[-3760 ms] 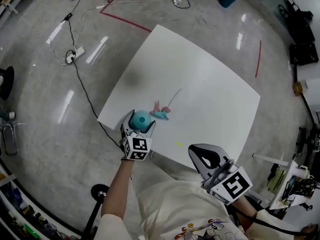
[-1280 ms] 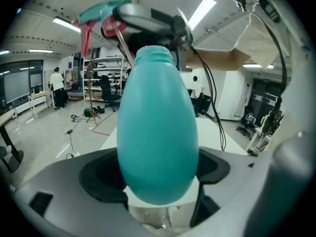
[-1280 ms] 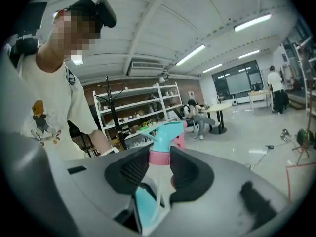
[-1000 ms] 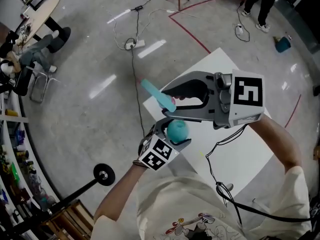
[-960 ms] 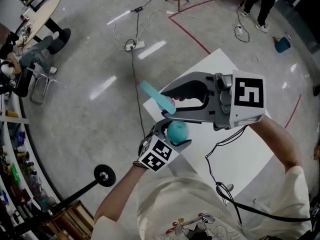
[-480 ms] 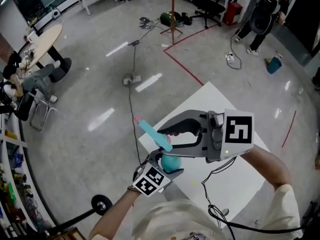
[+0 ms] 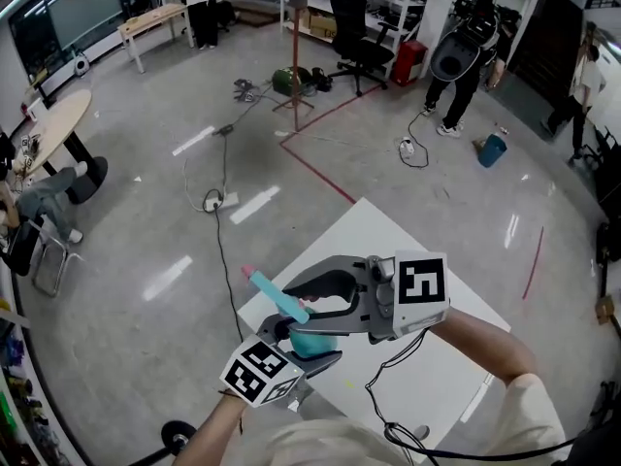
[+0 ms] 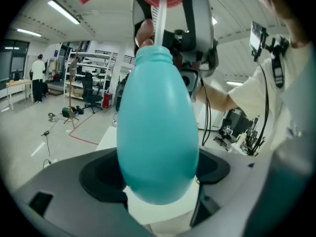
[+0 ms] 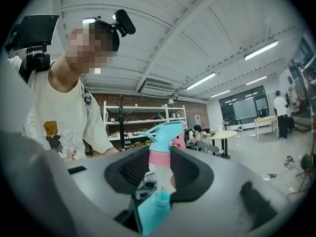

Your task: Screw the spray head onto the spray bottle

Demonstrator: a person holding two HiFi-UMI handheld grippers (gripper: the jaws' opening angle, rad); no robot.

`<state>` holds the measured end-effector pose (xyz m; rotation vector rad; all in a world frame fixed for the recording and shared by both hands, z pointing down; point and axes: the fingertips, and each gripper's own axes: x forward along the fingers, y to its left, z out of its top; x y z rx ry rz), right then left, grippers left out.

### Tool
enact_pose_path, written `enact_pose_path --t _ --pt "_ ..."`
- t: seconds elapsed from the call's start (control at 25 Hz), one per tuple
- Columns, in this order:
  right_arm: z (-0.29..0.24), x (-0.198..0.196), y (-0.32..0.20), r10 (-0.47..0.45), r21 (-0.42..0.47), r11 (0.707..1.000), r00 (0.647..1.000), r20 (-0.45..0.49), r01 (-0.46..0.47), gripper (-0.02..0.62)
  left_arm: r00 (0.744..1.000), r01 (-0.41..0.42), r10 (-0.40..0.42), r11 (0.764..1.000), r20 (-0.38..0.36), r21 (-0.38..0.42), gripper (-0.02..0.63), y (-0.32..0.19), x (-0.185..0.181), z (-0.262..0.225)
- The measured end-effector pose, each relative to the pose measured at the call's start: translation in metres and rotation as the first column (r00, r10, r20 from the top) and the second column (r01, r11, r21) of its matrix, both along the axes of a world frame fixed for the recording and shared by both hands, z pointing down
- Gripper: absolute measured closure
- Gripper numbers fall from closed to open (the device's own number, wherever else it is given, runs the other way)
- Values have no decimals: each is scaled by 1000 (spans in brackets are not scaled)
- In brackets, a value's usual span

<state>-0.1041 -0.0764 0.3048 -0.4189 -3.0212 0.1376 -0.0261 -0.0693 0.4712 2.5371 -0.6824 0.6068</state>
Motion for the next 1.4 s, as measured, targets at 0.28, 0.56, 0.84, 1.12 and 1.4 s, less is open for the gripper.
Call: enact_pose_path --t 0.28,0.56,0.84,1.12,1.4 --pt "-17 27 -9 45 -15 999 999 21 -45 465 999 -53 53 998 -8 36 187 -10 15 -58" --pt "-42 52 1 36 -28 999 997 74 -34 465 994 -101 97 989 45 106 187 0 27 -93" --pt "-66 72 32 -145 -75 985 981 130 155 465 951 -308 307 947 18 96 187 37 49 -116" --pt "-100 78 48 -213 -103 965 951 224 241 465 917 -394 398 913 -29 106 187 56 55 -149" --pt "-83 60 26 73 62 995 993 90 -79 465 995 -32 13 981 96 193 187 9 31 -129"
